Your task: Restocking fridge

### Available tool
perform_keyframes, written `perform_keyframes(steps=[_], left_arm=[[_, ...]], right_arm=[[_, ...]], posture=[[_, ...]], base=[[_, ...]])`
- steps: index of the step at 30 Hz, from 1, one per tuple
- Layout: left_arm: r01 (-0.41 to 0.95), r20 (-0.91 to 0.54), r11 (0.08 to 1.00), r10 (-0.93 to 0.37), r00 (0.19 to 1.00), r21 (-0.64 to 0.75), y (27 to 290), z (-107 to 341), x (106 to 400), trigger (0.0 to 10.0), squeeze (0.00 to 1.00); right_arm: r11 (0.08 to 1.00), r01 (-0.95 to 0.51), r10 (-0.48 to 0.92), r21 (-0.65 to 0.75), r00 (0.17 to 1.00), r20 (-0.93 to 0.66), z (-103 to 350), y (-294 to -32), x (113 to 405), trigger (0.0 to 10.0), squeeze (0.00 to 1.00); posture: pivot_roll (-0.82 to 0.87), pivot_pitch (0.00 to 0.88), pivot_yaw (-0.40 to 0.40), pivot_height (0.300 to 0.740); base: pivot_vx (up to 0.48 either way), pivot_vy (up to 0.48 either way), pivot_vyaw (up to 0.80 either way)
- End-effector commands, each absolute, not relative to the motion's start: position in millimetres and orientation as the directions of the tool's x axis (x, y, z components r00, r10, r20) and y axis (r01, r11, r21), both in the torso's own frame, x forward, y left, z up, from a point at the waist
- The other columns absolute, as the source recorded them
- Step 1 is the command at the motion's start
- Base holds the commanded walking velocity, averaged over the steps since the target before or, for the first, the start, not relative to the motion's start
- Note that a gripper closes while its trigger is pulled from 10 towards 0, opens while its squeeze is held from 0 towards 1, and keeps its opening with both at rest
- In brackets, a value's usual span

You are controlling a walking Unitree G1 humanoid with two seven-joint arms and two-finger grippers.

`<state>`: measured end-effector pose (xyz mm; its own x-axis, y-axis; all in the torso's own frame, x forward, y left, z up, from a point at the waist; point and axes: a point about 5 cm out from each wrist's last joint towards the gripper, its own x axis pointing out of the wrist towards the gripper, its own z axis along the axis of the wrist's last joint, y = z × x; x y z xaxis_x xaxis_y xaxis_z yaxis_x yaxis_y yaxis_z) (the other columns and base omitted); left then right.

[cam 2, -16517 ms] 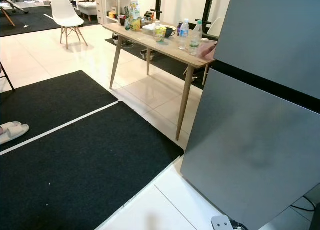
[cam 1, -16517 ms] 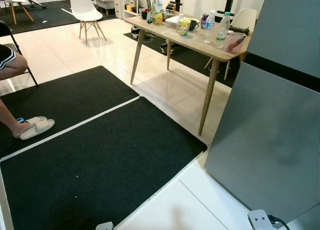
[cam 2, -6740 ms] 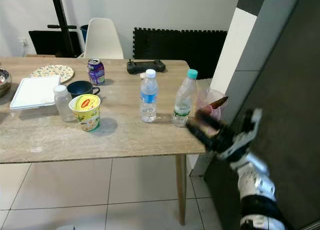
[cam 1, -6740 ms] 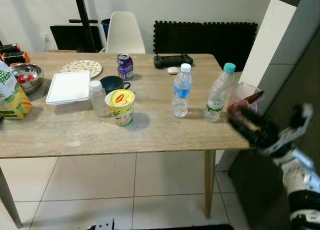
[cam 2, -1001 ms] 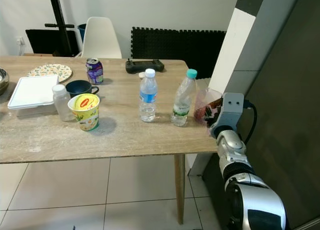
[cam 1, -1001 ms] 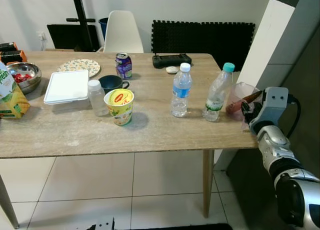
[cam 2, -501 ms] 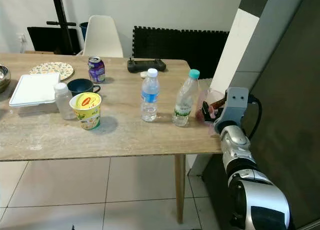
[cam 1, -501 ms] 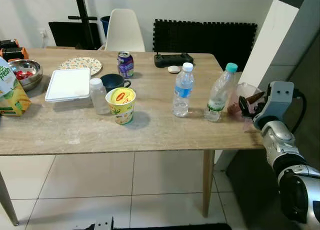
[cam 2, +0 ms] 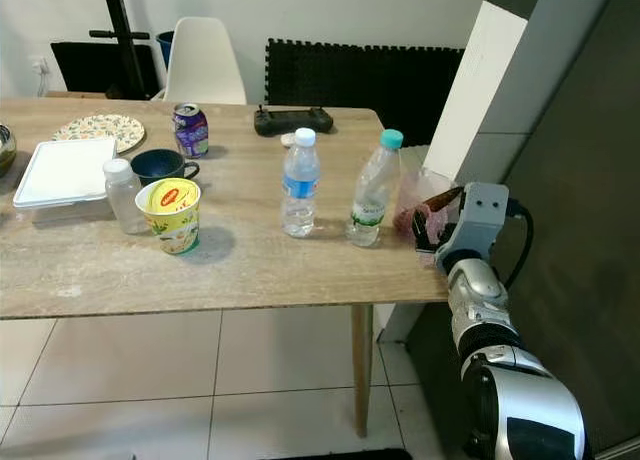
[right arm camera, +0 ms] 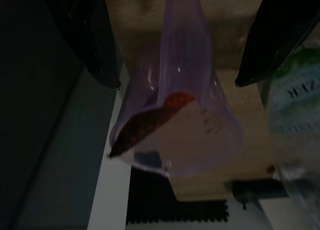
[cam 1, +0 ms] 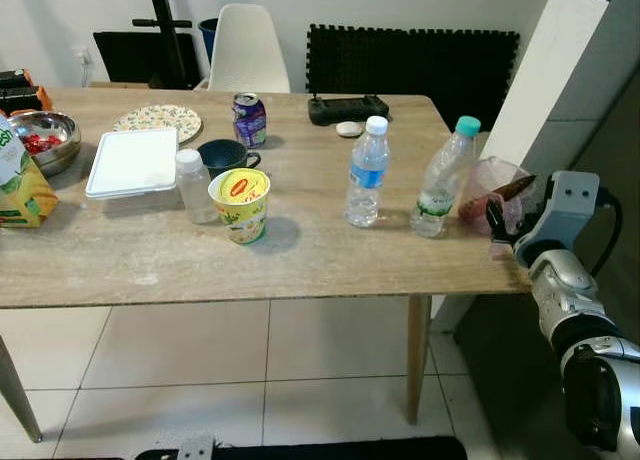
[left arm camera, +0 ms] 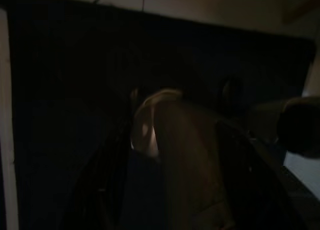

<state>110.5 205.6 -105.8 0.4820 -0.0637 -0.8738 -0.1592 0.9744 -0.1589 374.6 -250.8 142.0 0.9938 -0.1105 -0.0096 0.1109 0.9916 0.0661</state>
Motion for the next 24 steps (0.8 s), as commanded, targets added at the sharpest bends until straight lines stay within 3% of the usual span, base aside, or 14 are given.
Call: perform_keyframes(steps=[1, 13, 14, 24], left_arm=[[-0.174, -0.908, 0.969, -0.091, 0.409, -0.176, 198.1, -113.1, 88.6, 10.0, 0.0], [-0.187, -0.906, 0.966, -0.09, 0.413, -0.181, 199.1, -113.6, 83.4, 10.0, 0.0], [-0.187, -0.906, 0.965, -0.09, 0.415, -0.182, 199.4, -113.5, 83.6, 10.0, 0.0], [-0.182, -0.899, 0.966, -0.092, 0.428, -0.185, 200.2, -112.2, 88.4, 10.0, 0.0]], right_arm=[[0.989, 0.13, -0.128, 0.073, 0.991, -0.036, 137.2, -255.3, 372.0, 10.0, 0.0], [0.988, 0.137, -0.135, 0.071, 0.99, -0.032, 140.1, -254.0, 373.9, 10.0, 0.0], [0.988, 0.139, -0.137, 0.07, 0.99, -0.03, 140.7, -254.4, 374.0, 0.0, 0.0], [0.985, 0.153, -0.153, 0.074, 0.988, -0.012, 144.3, -259.1, 373.7, 0.0, 0.0]], posture=[[0.12, 0.088, -0.106, 0.74], [0.13, 0.097, -0.109, 0.74], [0.13, 0.098, -0.107, 0.74], [0.13, 0.095, -0.097, 0.74]], base=[[0.0, 0.0, 0.0], [0.0, 0.0, 0.0], [0.0, 0.0, 0.0], [0.0, 0.0, 0.0]])
